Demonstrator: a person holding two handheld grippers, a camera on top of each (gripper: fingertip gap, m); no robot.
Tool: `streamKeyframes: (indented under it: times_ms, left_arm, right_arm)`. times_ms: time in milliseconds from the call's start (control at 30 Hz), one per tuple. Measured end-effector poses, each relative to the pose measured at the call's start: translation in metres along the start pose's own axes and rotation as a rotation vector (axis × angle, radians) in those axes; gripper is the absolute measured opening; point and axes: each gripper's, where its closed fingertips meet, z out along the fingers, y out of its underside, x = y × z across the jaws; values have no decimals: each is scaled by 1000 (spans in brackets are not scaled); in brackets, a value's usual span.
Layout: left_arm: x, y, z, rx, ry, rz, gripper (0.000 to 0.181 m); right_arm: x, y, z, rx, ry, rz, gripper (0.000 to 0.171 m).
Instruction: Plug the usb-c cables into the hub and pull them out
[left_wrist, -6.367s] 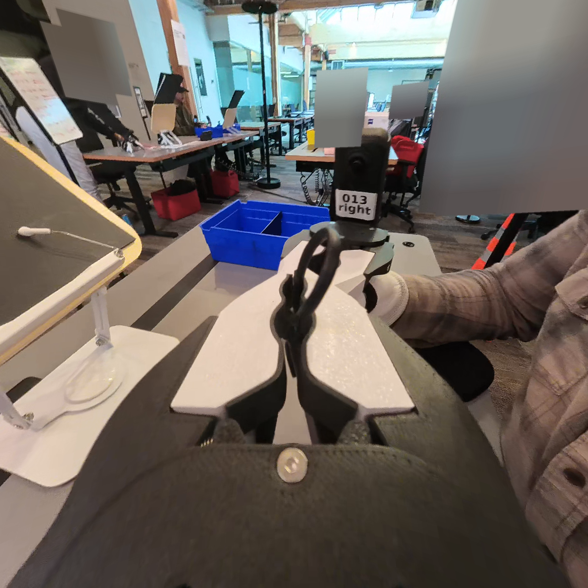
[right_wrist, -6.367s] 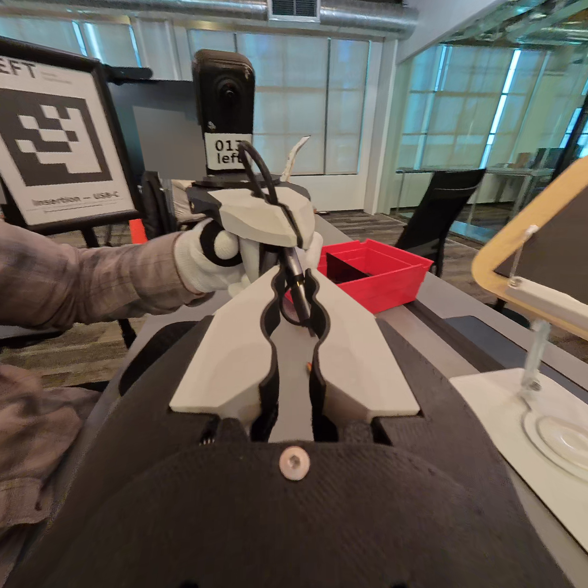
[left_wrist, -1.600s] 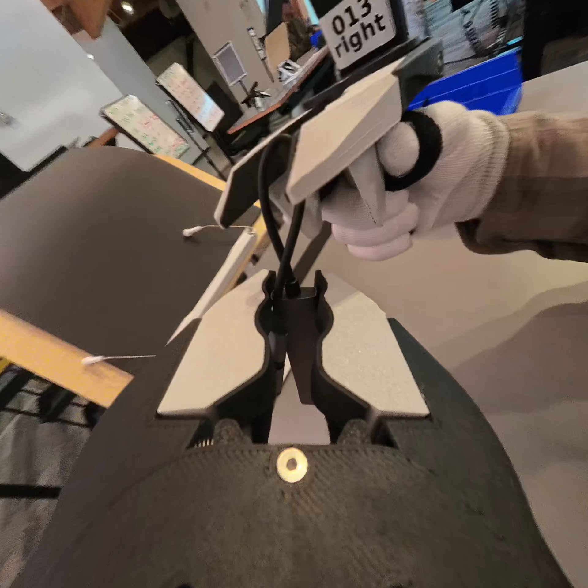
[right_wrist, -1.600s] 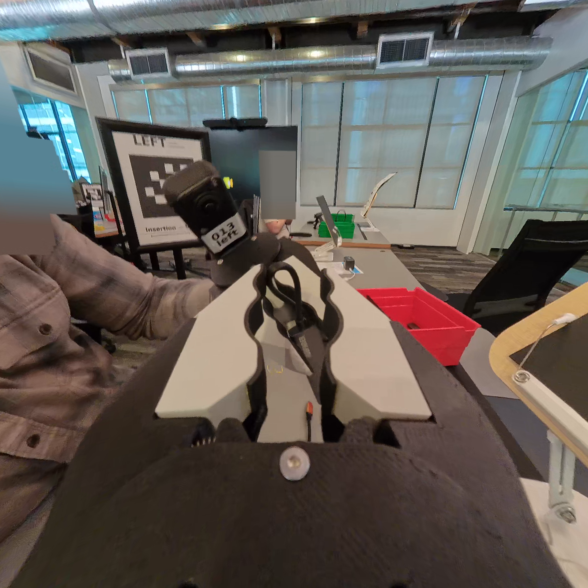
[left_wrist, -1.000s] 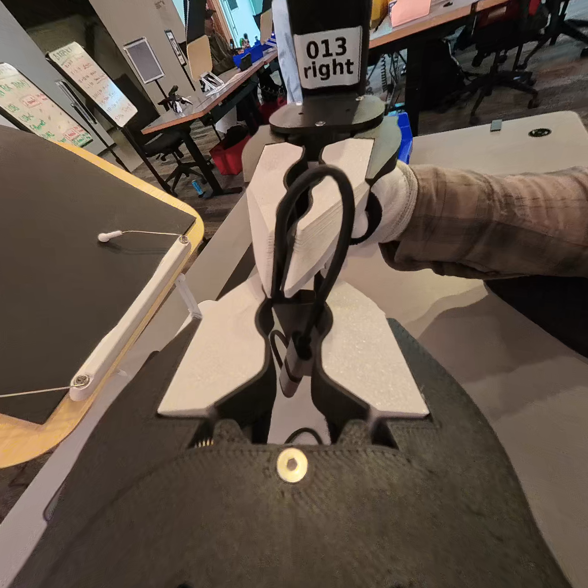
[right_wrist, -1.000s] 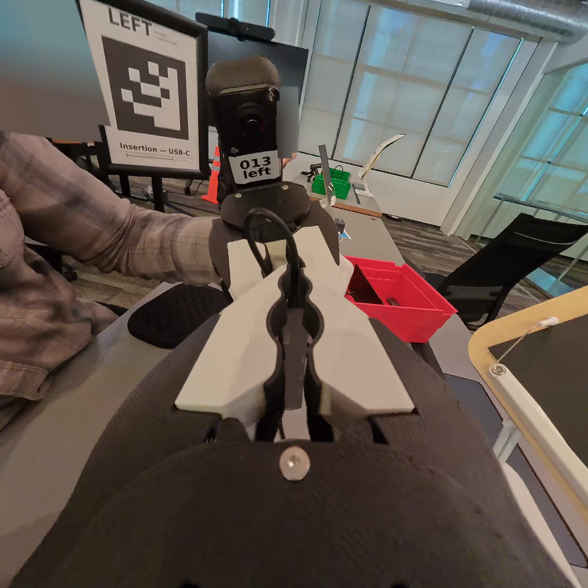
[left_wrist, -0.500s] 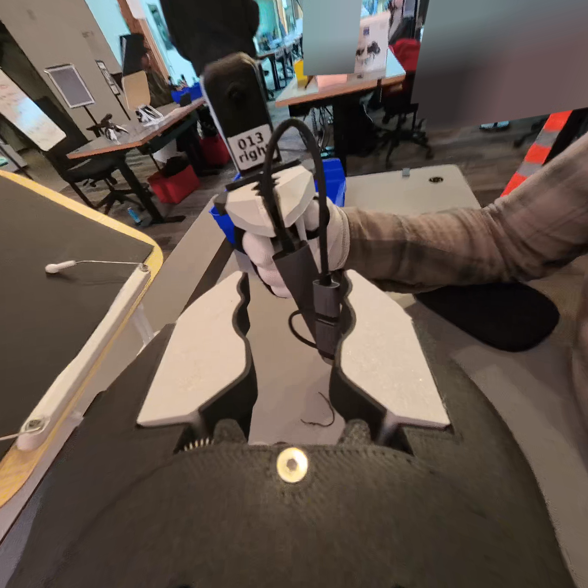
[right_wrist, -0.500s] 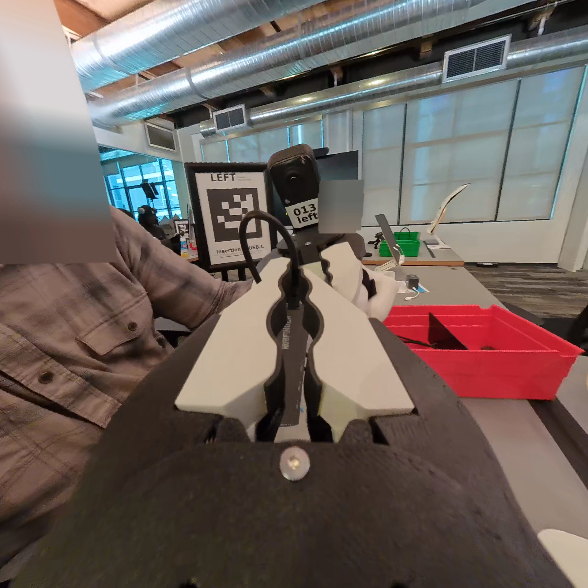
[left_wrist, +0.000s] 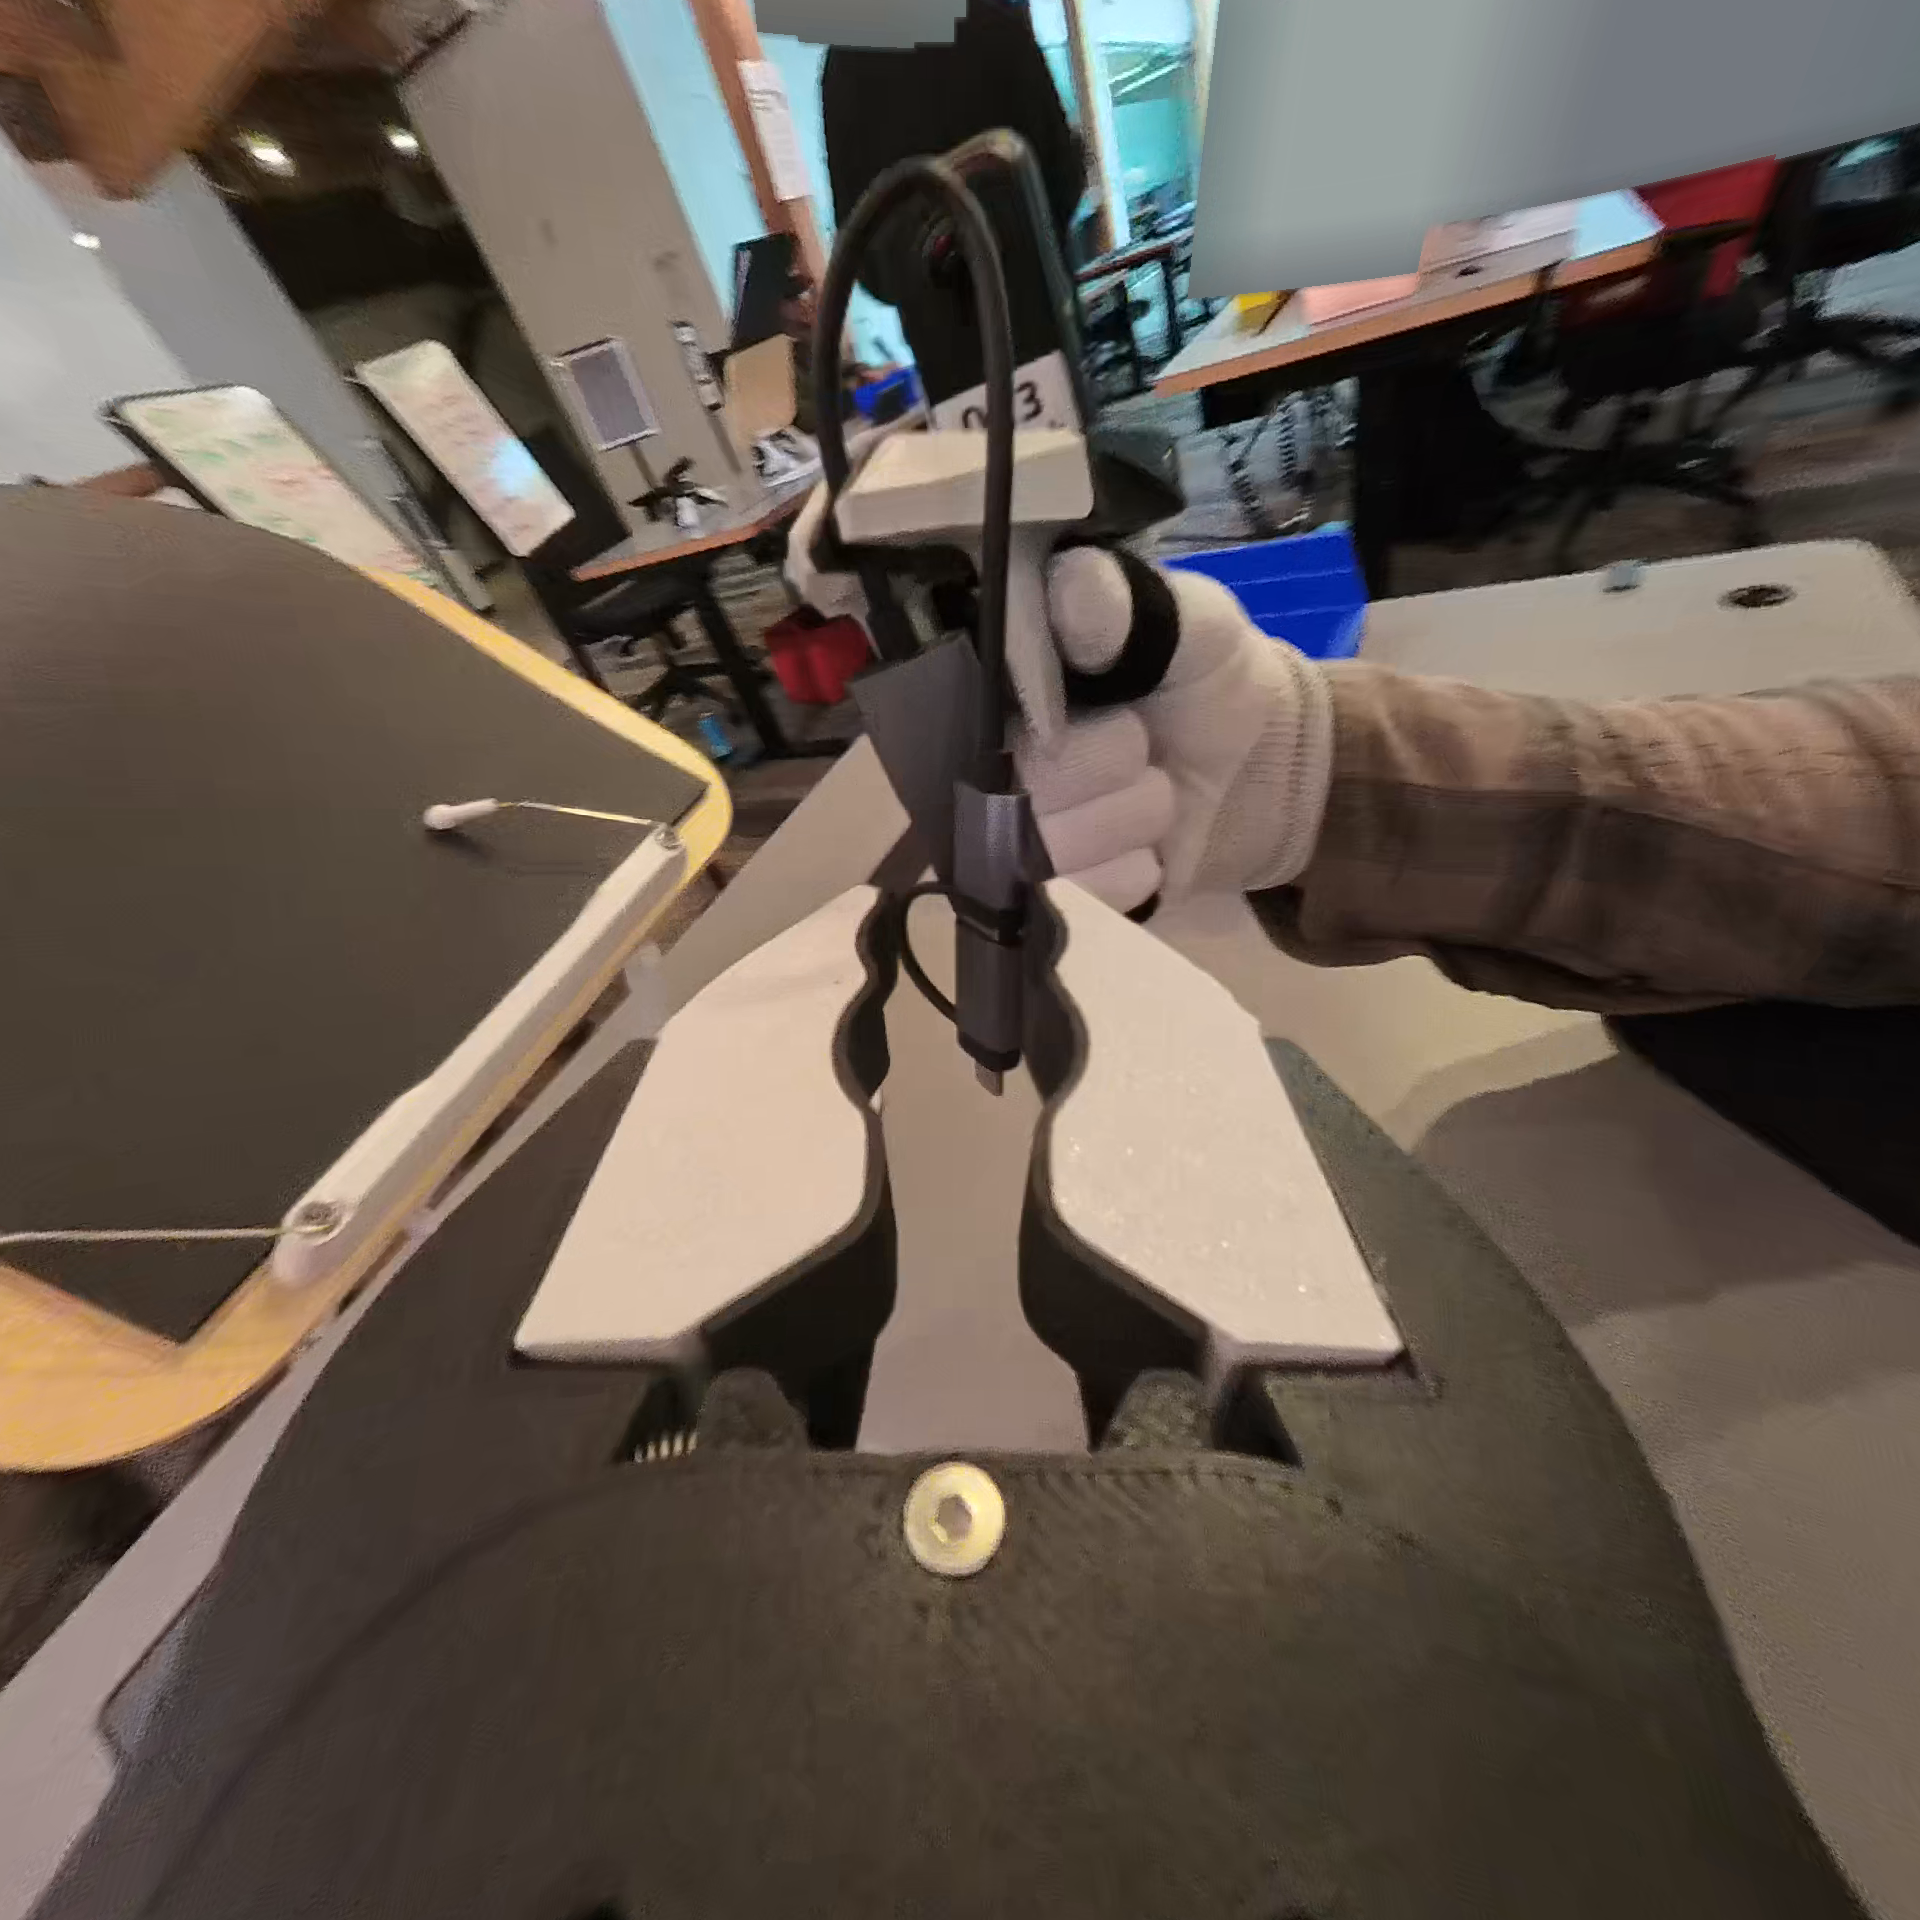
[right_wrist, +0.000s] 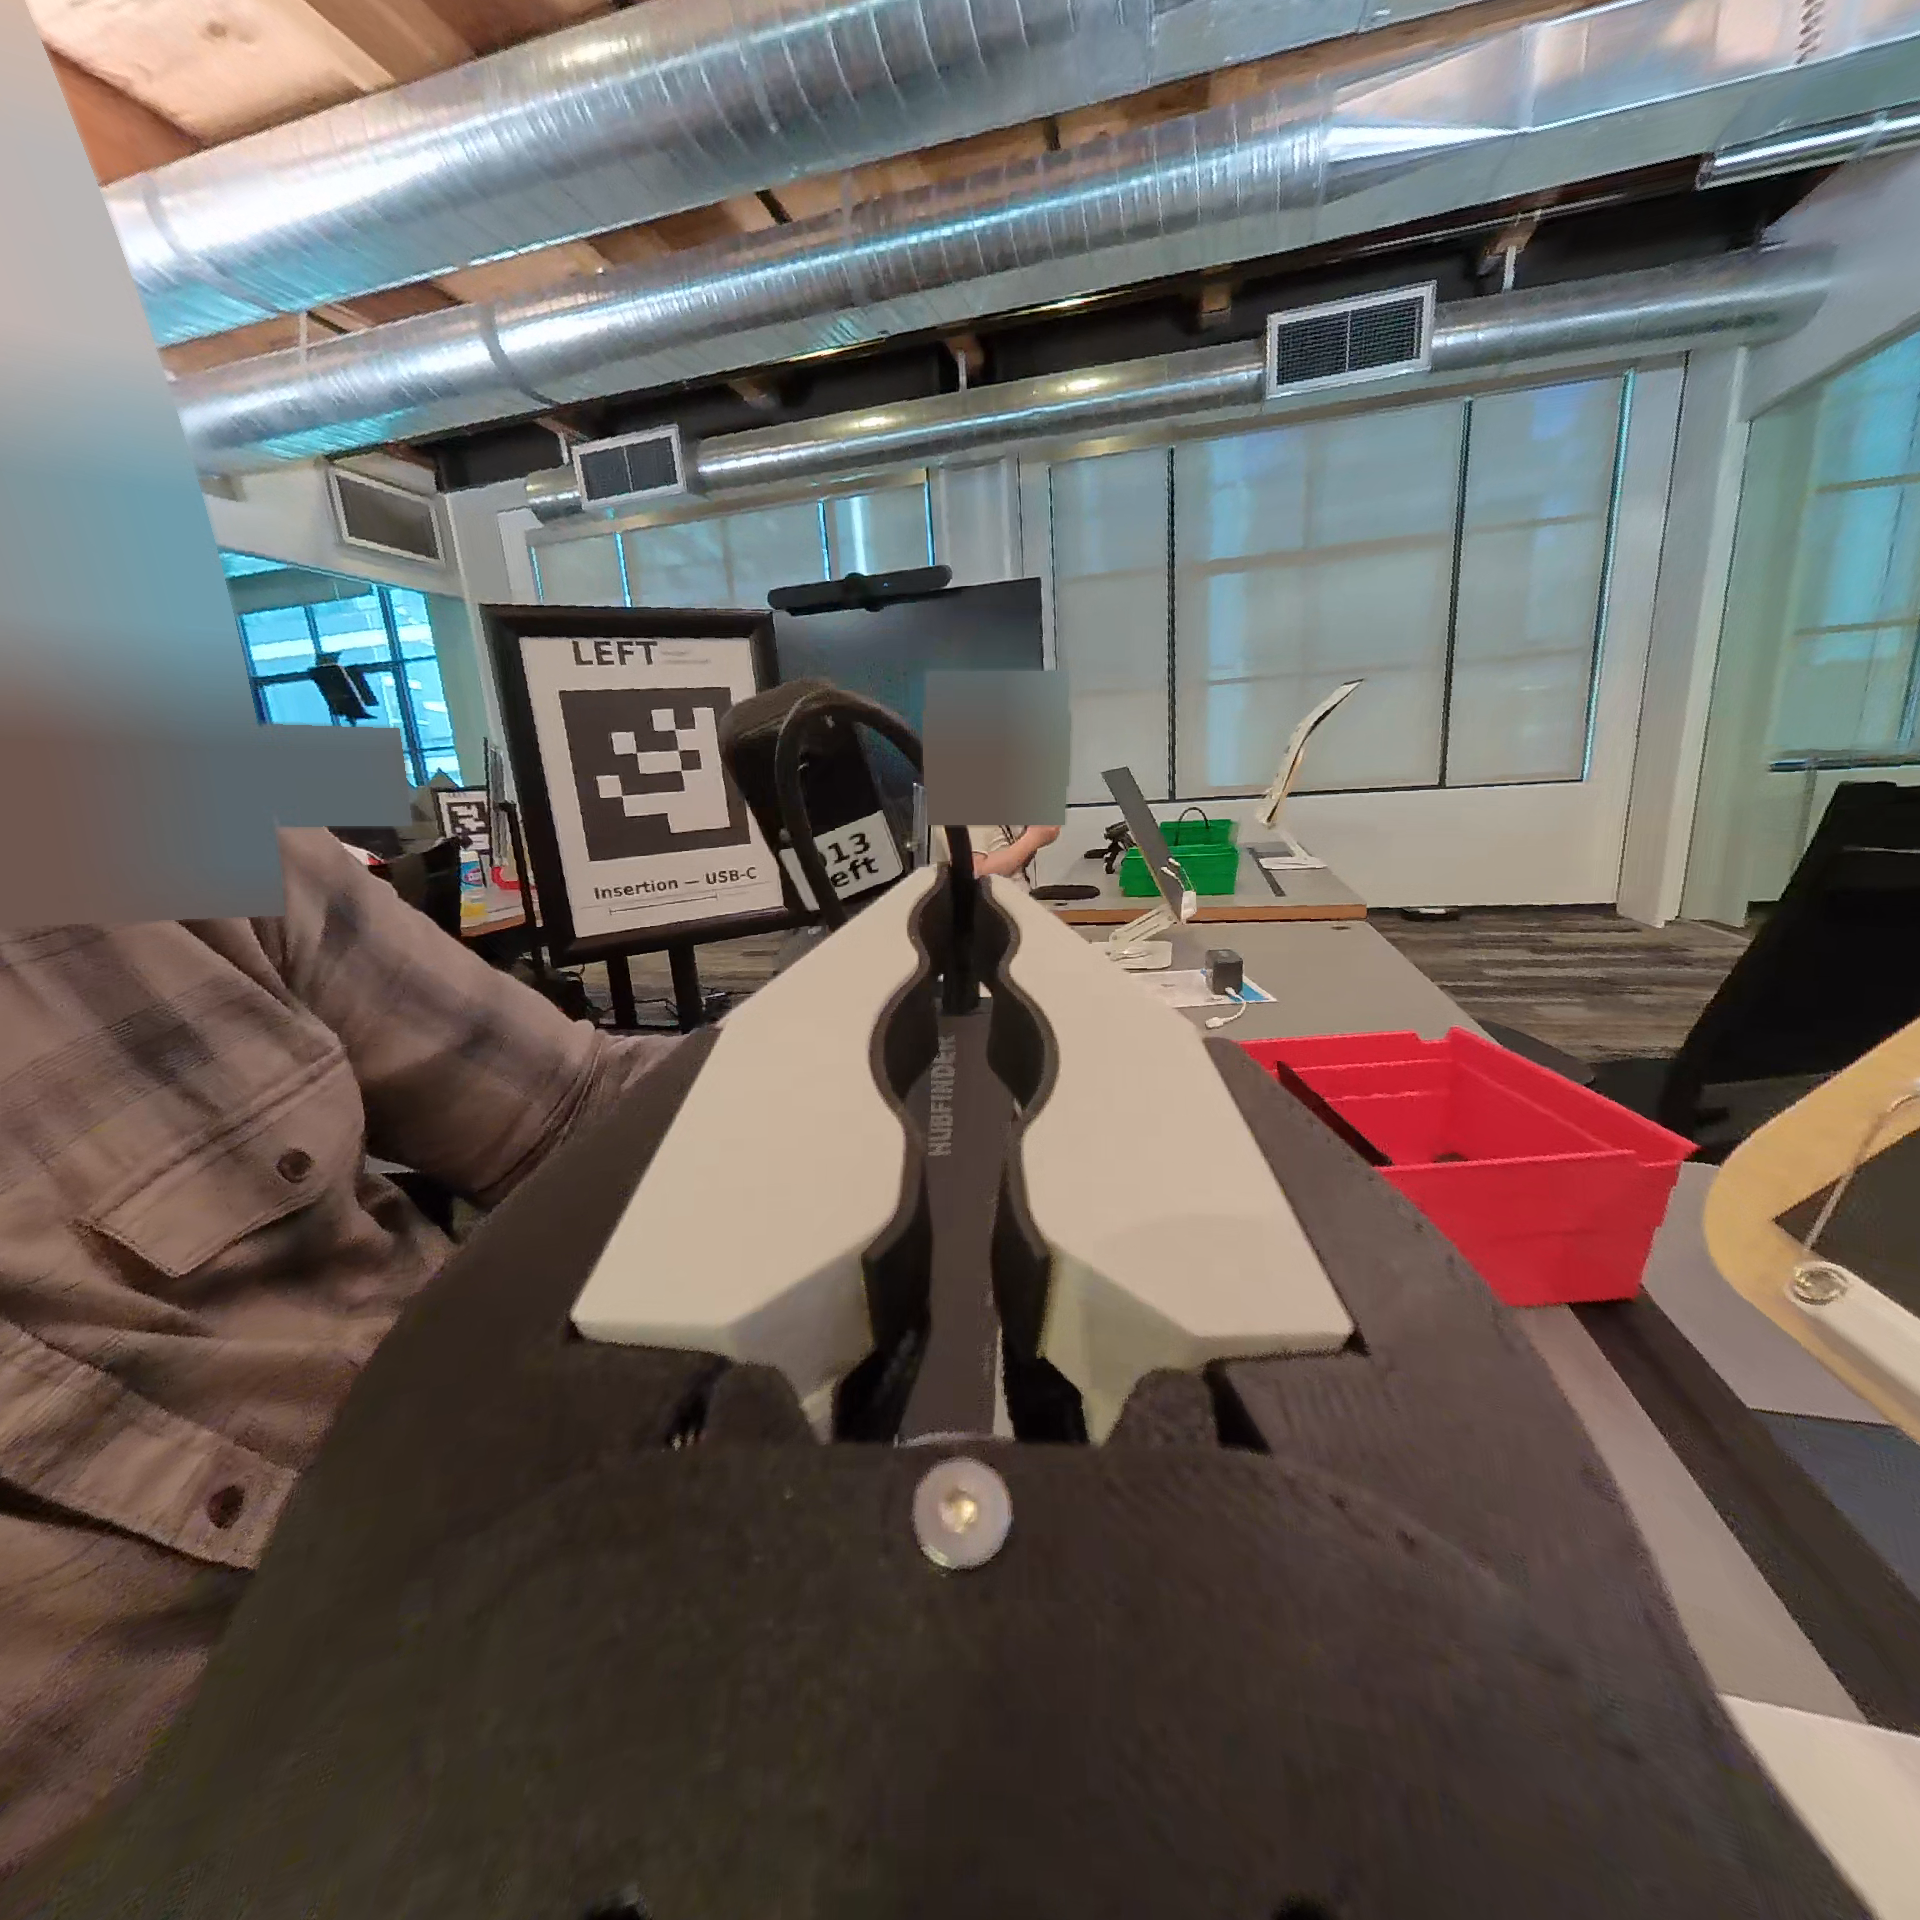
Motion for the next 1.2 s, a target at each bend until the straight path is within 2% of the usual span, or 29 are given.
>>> streamKeyframes:
  times_ms: [100,167,333,567,767,1000,1200]
  left_arm:
    - [-4,5,6,-7,-65,45,11]
    - [-6,6,8,-7,-92,65,10]
    - [-9,0,6,-29,-99,20,9]
    - [-8,-10,7,-2,-45,-99,9]
    - [-12,-19,10,42,-63,-148,9]
    - [-18,-30,13,150,-55,-267,9]
    - [-19,-31,15,166,-38,-320,9]
  right_arm:
    - [-2,2,4,2,-6,8,0]
    - [0,2,6,-5,13,-4,0]
    - [7,-1,0,-34,90,-80,0]
    - [8,0,3,-58,132,-135,1]
    - [10,-1,8,-67,179,-169,1]
    - [13,-12,11,55,188,-117,1]
    - [15,-11,9,45,189,-117,4]
